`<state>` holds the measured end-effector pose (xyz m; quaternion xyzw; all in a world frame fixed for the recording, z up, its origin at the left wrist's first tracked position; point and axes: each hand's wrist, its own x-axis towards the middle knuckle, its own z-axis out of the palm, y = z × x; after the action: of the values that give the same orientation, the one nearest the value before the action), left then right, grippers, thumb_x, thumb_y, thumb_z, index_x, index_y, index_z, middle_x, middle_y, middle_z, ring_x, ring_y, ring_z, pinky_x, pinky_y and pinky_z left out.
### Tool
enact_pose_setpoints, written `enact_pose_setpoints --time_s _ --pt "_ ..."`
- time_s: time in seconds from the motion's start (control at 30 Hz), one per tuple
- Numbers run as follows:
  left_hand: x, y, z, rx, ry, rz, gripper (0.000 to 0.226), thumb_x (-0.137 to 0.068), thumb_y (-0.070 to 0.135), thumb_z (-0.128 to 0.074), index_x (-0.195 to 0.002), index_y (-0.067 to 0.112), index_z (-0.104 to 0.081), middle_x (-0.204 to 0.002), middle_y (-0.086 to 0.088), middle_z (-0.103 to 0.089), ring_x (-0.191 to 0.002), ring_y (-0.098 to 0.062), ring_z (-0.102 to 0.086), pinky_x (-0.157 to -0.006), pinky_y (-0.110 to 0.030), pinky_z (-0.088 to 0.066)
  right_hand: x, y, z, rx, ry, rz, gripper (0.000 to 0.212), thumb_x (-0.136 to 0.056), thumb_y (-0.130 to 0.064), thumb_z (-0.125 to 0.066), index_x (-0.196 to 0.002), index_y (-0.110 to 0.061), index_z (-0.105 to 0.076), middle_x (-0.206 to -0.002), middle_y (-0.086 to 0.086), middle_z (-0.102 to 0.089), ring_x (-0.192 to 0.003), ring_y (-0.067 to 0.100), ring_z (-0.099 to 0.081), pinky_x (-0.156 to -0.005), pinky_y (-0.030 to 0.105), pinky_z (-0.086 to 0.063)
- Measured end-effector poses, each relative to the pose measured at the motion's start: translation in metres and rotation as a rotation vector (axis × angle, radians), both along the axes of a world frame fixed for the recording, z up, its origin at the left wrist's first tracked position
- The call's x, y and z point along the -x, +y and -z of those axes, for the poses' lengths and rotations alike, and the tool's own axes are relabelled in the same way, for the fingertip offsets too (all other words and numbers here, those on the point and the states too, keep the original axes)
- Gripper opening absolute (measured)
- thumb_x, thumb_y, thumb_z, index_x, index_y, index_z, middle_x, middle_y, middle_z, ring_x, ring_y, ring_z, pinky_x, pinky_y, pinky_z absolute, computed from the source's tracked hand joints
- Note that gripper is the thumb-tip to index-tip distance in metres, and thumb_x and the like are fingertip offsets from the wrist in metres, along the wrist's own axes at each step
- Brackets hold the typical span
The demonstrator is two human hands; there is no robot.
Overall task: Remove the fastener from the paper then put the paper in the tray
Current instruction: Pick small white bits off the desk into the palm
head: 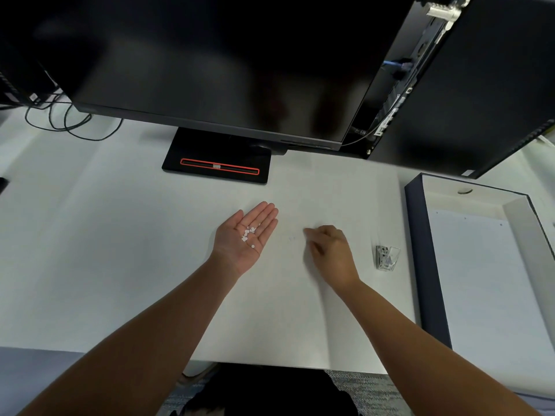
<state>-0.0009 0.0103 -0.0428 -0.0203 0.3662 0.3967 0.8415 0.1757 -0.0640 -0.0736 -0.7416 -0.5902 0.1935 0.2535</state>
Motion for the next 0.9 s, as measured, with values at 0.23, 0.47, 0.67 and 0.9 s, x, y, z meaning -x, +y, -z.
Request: enact_pose_setpoints --time_s 0.23,0.47,0.67,0.9 --pt "0.0 0.0 0.0 -0.008 -0.019 -0.004 0.046 -0.103 0.024 -0.029 -0.115 -0.006 -0.061 -0.115 -0.02 -0.068 -0.111 -0.03 -0.063 -0.093 -0.038 -0.05 0.008 0.002 -0.002 0.027 0.111 -0.031 0.028 -0.086 -0.008 -0.061 -0.113 -0.009 -0.066 -0.1 0.009 -0.062 -0.098 0.025 -0.056 -0.085 0.027 -0.044" --pt "0.001 0.001 0.003 -0.002 -0.028 -0.013 0.046 -0.103 0.024 -0.029 -0.114 -0.006 -0.062 -0.115 -0.02 -0.068 -0.11 -0.03 -0.063 -0.093 -0.038 -0.05 0.014 0.009 -0.001 0.041 0.17 -0.01 0.022 -0.084 -0.014 -0.067 -0.105 -0.009 -0.069 -0.105 0.004 -0.066 -0.103 0.021 -0.057 -0.09 0.026 -0.044" --pt "-0.002 -0.001 0.005 0.007 -0.023 -0.009 0.046 -0.103 0.024 -0.029 -0.115 -0.006 -0.061 -0.116 -0.02 -0.068 -0.11 -0.03 -0.063 -0.092 -0.039 -0.05 0.018 0.014 -0.002 0.035 0.161 -0.02 0.01 -0.086 -0.004 -0.06 -0.085 -0.007 -0.07 -0.089 0.004 -0.068 -0.089 0.02 -0.059 -0.078 0.023 -0.044" --pt "-0.004 0.0 0.004 0.008 -0.008 -0.005 0.046 -0.103 0.025 -0.028 -0.114 -0.005 -0.062 -0.116 -0.02 -0.068 -0.111 -0.03 -0.063 -0.092 -0.038 -0.05 0.02 0.017 0.001 0.007 0.044 -0.043 0.015 -0.088 -0.001 -0.053 -0.087 -0.005 -0.067 -0.088 0.008 -0.067 -0.085 0.025 -0.058 -0.072 0.02 -0.038"
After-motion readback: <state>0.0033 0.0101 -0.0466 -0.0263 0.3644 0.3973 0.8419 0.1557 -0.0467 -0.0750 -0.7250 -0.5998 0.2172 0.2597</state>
